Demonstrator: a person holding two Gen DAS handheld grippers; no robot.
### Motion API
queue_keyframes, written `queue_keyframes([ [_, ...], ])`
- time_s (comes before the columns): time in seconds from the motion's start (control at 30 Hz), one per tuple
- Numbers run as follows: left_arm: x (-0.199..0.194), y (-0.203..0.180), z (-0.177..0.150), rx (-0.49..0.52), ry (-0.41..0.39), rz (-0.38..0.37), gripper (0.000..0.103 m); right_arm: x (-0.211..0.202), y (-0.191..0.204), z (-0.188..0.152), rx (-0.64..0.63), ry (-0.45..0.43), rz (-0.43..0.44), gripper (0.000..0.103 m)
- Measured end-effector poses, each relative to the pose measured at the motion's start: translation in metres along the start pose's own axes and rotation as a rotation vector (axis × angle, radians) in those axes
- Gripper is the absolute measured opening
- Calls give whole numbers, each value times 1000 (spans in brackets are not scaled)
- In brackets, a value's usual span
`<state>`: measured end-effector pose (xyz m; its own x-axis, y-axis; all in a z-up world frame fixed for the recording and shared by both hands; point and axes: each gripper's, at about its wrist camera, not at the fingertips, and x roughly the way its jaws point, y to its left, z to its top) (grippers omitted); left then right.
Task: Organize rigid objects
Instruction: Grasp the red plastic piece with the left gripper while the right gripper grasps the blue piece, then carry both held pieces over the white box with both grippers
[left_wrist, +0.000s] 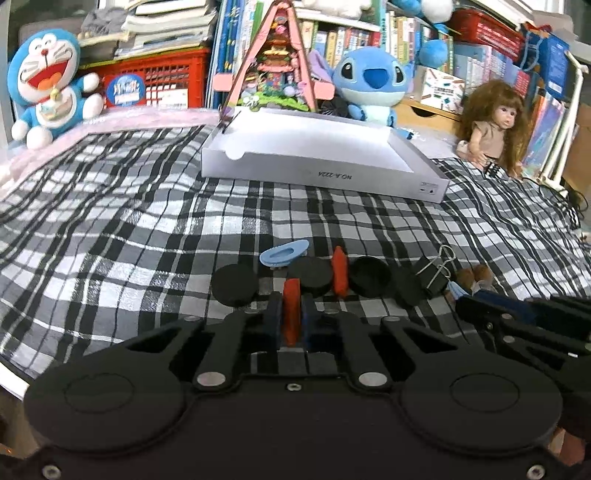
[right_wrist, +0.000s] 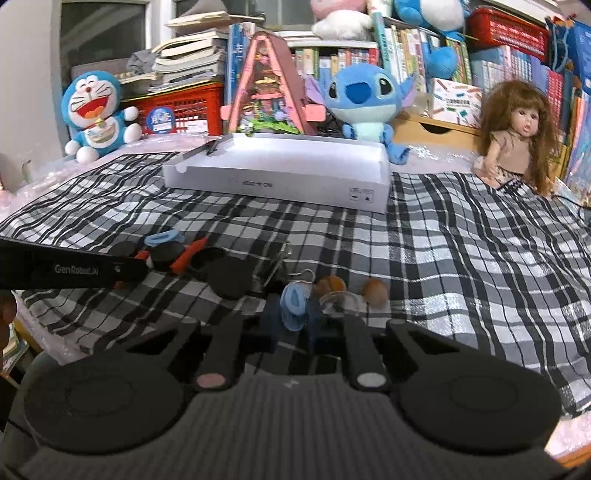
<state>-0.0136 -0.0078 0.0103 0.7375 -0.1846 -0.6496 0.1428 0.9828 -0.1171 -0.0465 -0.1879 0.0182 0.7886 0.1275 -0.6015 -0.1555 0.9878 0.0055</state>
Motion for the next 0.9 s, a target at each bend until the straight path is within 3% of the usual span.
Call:
queue_keyframes([
  [0.43,-18,0,20,4,-48,-45,9,-10,-6,18,39,-29,30,18],
  [0.77,0,4,88,25,-63,-69,9,5,-33,64,121,-28,29,18],
  [0.9,19,7,121,1,-31,-90,9,21,-47,92,153,-7,28,18],
])
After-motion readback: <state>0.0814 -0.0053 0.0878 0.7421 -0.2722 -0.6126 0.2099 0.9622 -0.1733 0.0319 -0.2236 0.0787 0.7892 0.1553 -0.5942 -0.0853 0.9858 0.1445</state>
